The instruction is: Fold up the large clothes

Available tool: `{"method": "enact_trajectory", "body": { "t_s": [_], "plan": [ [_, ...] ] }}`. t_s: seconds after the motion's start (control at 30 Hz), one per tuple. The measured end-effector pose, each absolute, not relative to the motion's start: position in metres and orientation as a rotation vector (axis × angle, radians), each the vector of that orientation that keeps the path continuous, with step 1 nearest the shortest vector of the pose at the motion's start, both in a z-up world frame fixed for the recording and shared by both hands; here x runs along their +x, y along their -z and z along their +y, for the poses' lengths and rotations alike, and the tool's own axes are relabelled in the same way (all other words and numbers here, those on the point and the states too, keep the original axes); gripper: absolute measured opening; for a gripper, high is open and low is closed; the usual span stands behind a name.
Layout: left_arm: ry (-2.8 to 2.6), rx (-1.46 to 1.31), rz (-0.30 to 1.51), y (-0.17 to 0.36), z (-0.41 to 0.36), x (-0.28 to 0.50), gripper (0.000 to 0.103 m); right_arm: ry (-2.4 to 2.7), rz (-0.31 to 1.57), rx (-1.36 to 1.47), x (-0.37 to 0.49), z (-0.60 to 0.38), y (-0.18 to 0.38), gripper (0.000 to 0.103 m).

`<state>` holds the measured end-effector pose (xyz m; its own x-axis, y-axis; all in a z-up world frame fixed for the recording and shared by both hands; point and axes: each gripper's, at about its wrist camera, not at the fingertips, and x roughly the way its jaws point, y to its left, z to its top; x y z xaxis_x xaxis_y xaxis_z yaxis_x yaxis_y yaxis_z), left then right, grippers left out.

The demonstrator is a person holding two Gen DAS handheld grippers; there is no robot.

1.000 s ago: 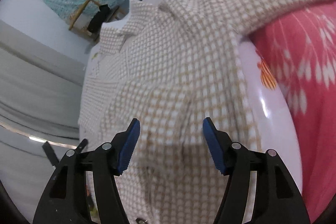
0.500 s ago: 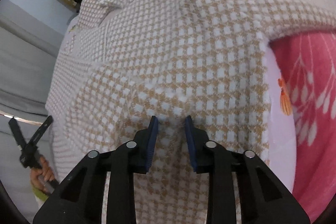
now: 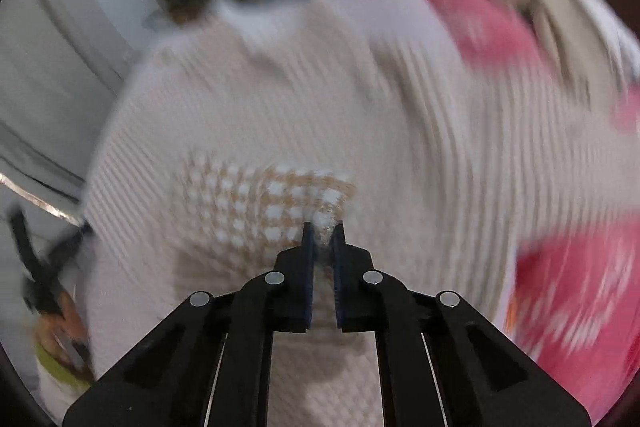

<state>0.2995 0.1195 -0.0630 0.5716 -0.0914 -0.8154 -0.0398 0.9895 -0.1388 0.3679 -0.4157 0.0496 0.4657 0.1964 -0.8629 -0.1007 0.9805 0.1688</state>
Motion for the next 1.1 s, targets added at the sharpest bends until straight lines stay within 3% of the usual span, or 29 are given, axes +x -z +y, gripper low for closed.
{"method": "enact_trajectory", "body": {
  "t_s": [0.17,0.27,0.33,0.53,0.73,0.8,0.87,0.9,1.03,1.1],
  "plan": [
    [0.005,-0.166,0.963,0.062,0.119,0.299,0.043,-0.295,0.726,0.046,0.381,-0.374,-0.180,0.004],
    [-0.002,-0.177,0.960,0.062,0.120,0.297,0.043,-0.319,0.619,0.071,0.369,-0.386,-0.210,0.004],
    [-0.010,-0.178,0.961,0.062,0.121,0.297,0.043,-0.270,0.663,0.056,0.374,-0.395,-0.186,0.004],
    [-0.010,-0.141,0.960,0.063,0.117,0.295,0.043,-0.136,1.064,0.117,0.408,-0.455,-0.033,0.004],
    [0.010,-0.147,0.969,0.061,0.122,0.292,0.043,-0.187,1.011,0.171,0.409,-0.458,-0.041,0.006],
    [0.037,-0.160,0.969,0.057,0.126,0.285,0.043,-0.165,1.062,0.137,0.416,-0.455,-0.033,0.010],
    [0.092,-0.171,0.956,0.048,0.133,0.272,0.043,-0.128,1.179,0.135,0.422,-0.464,-0.008,0.026],
    [0.121,-0.181,0.940,0.042,0.137,0.265,0.043,-0.119,1.202,0.143,0.422,-0.469,-0.002,0.029],
    [0.207,-0.203,0.861,0.009,0.150,0.260,0.043,-0.166,1.199,0.232,0.407,-0.487,0.008,0.051],
    [0.209,-0.209,0.862,-0.001,0.149,0.283,0.043,-0.192,1.192,0.254,0.401,-0.488,0.009,0.052]
  ]
}}
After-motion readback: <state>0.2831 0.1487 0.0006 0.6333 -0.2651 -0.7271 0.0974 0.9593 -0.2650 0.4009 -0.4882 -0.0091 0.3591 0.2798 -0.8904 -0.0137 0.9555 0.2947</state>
